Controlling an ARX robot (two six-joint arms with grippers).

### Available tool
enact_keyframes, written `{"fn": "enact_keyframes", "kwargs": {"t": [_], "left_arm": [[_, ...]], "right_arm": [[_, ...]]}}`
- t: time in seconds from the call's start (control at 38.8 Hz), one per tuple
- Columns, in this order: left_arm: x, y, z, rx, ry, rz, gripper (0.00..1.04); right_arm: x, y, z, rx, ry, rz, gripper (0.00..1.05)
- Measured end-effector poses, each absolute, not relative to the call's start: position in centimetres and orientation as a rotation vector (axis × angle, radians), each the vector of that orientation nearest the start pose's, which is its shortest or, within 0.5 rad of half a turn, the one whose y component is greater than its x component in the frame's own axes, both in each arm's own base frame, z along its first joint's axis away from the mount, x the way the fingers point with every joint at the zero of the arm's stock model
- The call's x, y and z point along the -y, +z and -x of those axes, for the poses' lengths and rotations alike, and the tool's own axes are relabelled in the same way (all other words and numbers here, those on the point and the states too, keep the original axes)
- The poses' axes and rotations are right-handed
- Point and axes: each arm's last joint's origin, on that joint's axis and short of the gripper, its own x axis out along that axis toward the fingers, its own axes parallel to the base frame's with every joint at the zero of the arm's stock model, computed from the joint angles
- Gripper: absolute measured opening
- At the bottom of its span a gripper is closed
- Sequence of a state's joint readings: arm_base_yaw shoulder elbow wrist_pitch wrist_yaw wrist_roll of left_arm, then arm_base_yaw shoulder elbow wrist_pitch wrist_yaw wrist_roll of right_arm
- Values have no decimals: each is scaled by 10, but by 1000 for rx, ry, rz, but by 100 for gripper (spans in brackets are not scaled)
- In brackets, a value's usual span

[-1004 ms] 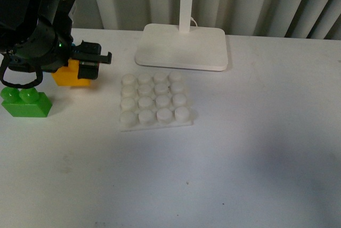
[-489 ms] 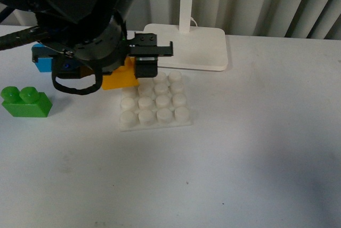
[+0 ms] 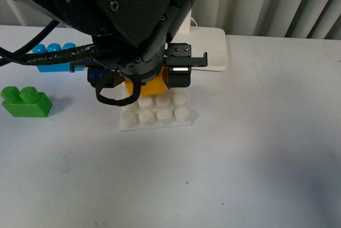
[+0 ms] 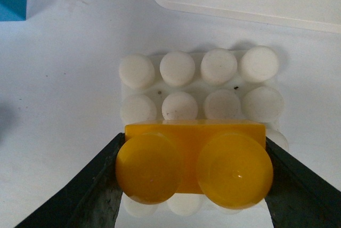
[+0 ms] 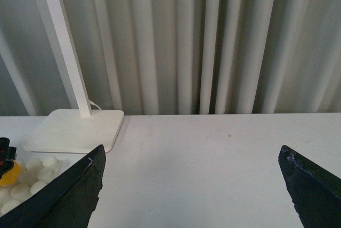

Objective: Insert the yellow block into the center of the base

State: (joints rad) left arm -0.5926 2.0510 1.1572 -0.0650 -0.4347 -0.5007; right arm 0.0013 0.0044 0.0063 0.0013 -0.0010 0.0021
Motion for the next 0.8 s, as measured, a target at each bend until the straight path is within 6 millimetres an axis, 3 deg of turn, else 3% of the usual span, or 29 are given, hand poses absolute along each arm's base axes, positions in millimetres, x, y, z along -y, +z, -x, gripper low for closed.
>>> {"fn": "enact_keyframes", "kwargs": {"t": [0.8], "left_arm": [[222, 89, -335, -840, 36, -17, 65]], "right_arm": [[0, 165, -98, 3, 2, -2, 95]]}}
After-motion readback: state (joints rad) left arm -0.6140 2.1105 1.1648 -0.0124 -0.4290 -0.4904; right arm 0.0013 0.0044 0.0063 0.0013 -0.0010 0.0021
